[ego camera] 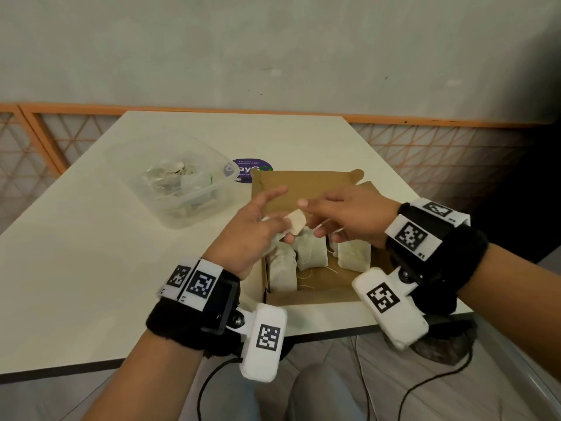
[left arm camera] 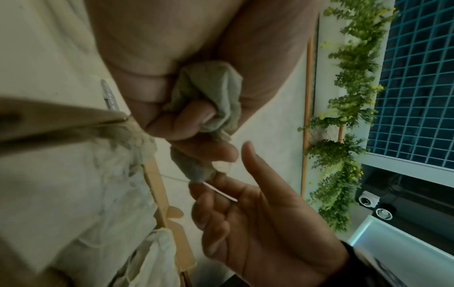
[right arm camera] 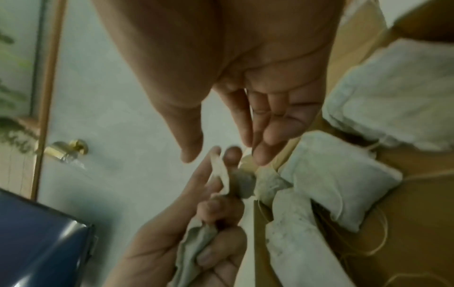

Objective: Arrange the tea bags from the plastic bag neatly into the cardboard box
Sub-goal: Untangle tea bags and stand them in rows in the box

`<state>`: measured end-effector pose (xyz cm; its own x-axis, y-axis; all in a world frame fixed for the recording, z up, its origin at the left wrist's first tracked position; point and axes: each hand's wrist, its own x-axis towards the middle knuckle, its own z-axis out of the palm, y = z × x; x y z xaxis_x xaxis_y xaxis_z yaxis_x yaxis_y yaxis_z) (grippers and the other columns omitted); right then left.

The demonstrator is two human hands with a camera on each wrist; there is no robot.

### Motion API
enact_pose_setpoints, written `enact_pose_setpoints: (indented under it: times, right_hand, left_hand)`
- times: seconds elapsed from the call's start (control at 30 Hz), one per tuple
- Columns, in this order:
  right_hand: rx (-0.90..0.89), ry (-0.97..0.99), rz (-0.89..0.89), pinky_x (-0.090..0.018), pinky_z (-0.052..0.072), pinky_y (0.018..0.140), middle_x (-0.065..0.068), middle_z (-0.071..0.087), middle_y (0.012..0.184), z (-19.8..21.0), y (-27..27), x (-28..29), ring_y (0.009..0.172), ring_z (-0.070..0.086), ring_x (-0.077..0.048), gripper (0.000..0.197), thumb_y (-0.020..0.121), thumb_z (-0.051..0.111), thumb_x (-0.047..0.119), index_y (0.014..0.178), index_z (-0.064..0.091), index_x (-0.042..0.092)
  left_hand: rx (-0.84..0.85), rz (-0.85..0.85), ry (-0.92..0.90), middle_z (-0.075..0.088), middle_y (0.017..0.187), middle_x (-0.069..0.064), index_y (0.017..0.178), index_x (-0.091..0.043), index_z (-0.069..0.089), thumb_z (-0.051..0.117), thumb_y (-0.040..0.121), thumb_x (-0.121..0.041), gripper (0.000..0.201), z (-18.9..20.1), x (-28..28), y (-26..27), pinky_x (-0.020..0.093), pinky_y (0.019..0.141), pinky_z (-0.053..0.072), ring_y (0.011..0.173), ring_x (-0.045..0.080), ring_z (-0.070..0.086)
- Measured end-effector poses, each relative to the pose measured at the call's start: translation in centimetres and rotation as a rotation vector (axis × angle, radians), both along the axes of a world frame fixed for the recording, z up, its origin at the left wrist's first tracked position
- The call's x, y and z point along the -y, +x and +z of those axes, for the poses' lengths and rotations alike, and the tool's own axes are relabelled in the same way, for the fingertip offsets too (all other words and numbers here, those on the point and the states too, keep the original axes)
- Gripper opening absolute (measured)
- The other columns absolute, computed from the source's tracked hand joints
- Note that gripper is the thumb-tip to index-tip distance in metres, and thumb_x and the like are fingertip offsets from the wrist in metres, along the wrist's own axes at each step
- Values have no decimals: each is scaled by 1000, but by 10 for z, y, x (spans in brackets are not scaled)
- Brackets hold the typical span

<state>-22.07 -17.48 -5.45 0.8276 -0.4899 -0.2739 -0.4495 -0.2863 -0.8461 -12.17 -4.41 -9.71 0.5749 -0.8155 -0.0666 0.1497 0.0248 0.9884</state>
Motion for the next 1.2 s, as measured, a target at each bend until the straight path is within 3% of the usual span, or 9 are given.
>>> enact_pose_setpoints:
  times: [0.07, 0.17, 0.3, 0.5, 0.63, 0.77, 0.87, 1.07, 1.2]
  right_hand:
    - [14, 88, 47, -20, 45, 60, -2, 64, 88, -1, 0, -3, 71, 60, -9, 33, 81, 67, 35, 107, 60, 15]
    - [146, -40, 146, -27, 51, 71, 4, 62, 92, 0, -5, 0, 81, 62, -11, 48, 75, 74, 19, 118, 56, 29]
    - [224, -171, 230, -24, 47, 76, 0, 57, 82, -5, -8, 0, 71, 52, -14, 38, 73, 74, 3, 104, 67, 23]
    - [316, -314, 6, -5, 42, 68, 0, 68, 88, -9, -5, 6, 74, 56, -1, 4, 81, 70, 19, 84, 70, 18]
    - [401, -153, -131, -23, 47, 75, -8, 69, 86, 0, -15, 15, 79, 58, -15, 8, 81, 69, 25, 77, 70, 18]
    - [310, 240, 23, -21, 49, 68, 2, 65, 78, 3, -19, 6, 71, 58, -10, 8, 72, 68, 24, 77, 66, 17]
    - [193, 207, 81, -23, 47, 72, 7, 67, 82, -2, -14, -2, 73, 60, -4, 6, 79, 68, 23, 84, 68, 19]
    - [152, 7, 18, -11, 41, 47, 6, 66, 66, -17, -12, -2, 55, 60, -1, 7, 78, 71, 24, 83, 70, 18]
    - [53, 137, 160, -11, 42, 43, 3, 67, 62, -34, -14, -12, 50, 62, -3, 10, 80, 69, 10, 90, 68, 8]
  left_hand:
    - [-39, -10, 27, 62, 68, -3, 132, -20, 47, 52, 92, 1, 46, 2, 5, -4, 19, 47, 37, 50, 5, 54]
    - [-408, -5, -20, 57, 60, 1, 125, -12, 48, 44, 92, 5, 37, 5, 8, 1, 14, 37, 31, 41, 4, 47]
    - [-653, -148, -67, 55, 58, -1, 119, -8, 50, 32, 94, 3, 33, 8, 7, 11, 9, 37, 28, 37, 0, 42]
    - [-729, -89, -62, 54, 76, 4, 116, -11, 45, 47, 95, -22, 24, 11, 11, 10, 14, 37, 36, 46, 8, 52]
    - [-816, 21, -159, 60, 90, 15, 107, -8, 45, 41, 92, -8, 16, 12, 5, 11, 19, 51, 50, 73, 19, 62]
    - [-564, 137, -237, 61, 99, 14, 137, -9, 31, 30, 91, 14, 51, 13, 17, 3, 24, 59, 55, 78, 19, 65]
    - [-388, 105, -245, 66, 102, 11, 134, -8, 32, 36, 92, 16, 48, 16, 27, -9, 28, 69, 58, 83, 17, 69]
    - [-331, 217, -302, 64, 106, 13, 126, -5, 40, 29, 90, 20, 45, 7, 21, -1, 37, 83, 55, 95, 22, 67]
    - [-438, 298, -295, 64, 102, 13, 122, -6, 40, 27, 90, 20, 43, -6, 4, 11, 30, 70, 56, 90, 19, 67]
